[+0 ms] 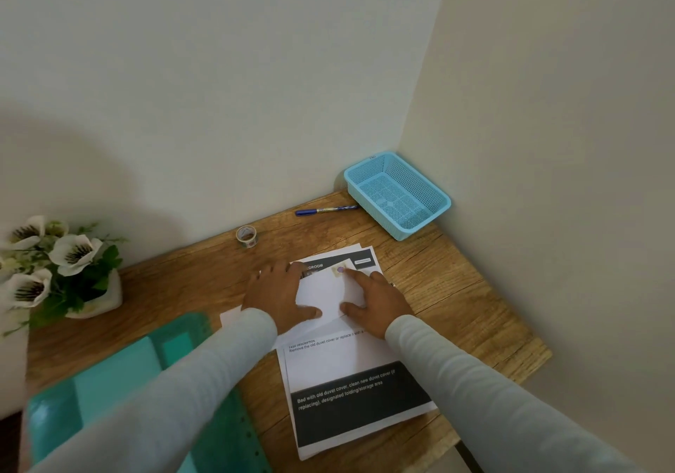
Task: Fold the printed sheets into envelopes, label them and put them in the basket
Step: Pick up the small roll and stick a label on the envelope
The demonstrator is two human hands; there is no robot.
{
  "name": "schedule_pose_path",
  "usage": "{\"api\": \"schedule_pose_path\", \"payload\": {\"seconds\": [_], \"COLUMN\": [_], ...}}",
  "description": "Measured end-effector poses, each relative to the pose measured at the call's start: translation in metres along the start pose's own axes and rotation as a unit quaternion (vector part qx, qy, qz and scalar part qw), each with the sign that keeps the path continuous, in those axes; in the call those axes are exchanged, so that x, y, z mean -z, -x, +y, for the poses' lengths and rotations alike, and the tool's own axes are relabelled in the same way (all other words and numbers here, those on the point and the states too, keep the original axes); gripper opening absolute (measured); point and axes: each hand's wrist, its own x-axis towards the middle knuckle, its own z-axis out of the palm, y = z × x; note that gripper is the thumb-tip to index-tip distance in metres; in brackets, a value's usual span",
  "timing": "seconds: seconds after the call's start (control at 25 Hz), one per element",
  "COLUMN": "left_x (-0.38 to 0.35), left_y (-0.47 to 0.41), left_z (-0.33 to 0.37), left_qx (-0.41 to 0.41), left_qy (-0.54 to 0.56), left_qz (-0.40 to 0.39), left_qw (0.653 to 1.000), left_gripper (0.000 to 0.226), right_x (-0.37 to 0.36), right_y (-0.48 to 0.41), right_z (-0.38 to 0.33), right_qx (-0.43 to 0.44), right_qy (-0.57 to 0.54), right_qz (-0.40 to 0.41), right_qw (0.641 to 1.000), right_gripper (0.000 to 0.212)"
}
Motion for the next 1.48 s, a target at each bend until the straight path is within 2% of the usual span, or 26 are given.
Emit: {"api": "schedule_pose_path", "payload": {"seconds": [0.2,0.4,0.56,0.68,0.8,0.92,1.04,1.24,1.36,1.44,1.48], "left_x": [0.017,0.026,0.026,0.035,0.052,0.067,0.077,0.085,0.089,0.09,0.089], "left_y": [-0.008,-0.008,0.0,0.01,0.017,0.023,0.025,0.026,0.023,0.02,0.019], "left_z": [0.007,0.016,0.017,0.015,0.016,0.021,0.021,-0.007,-0.03,-0.039,-0.042], "left_qx": [0.023,0.052,0.057,0.009,-0.055,-0.099,-0.118,-0.079,-0.044,-0.017,-0.005], "left_qy": [0.066,0.057,0.189,0.24,0.256,0.26,0.282,0.282,0.298,0.346,0.402], "left_qz": [-0.067,-0.092,-0.059,-0.023,-0.005,0.007,0.026,0.03,0.023,0.031,0.036], "left_qw": [0.995,0.993,0.979,0.971,0.965,0.961,0.952,0.956,0.953,0.938,0.915], "left_gripper": [0.084,0.079,0.035,0.019,0.017,0.017,0.017,0.012,0.014,0.016,0.02], "right_x": [0.005,0.008,0.015,0.026,0.046,0.067,0.079,0.099,0.109,0.113,0.114], "right_y": [0.004,0.011,0.011,0.012,0.016,0.017,0.019,0.02,0.019,0.019,0.02], "right_z": [-0.003,0.002,0.004,0.002,-0.002,-0.011,-0.017,-0.005,0.01,0.017,0.019], "right_qx": [-0.014,-0.012,-0.03,-0.05,-0.001,0.041,0.058,0.039,0.026,0.02,0.019], "right_qy": [-0.05,-0.094,-0.147,-0.218,-0.285,-0.363,-0.379,-0.393,-0.398,-0.416,-0.431], "right_qz": [-0.004,-0.004,-0.007,0.045,0.12,0.088,0.076,0.117,0.132,0.138,0.141], "right_qw": [0.999,0.995,0.989,0.974,0.951,0.927,0.921,0.911,0.907,0.898,0.891], "right_gripper": [0.08,0.082,0.075,0.063,0.049,0.02,0.011,0.016,0.008,0.007,0.008]}}
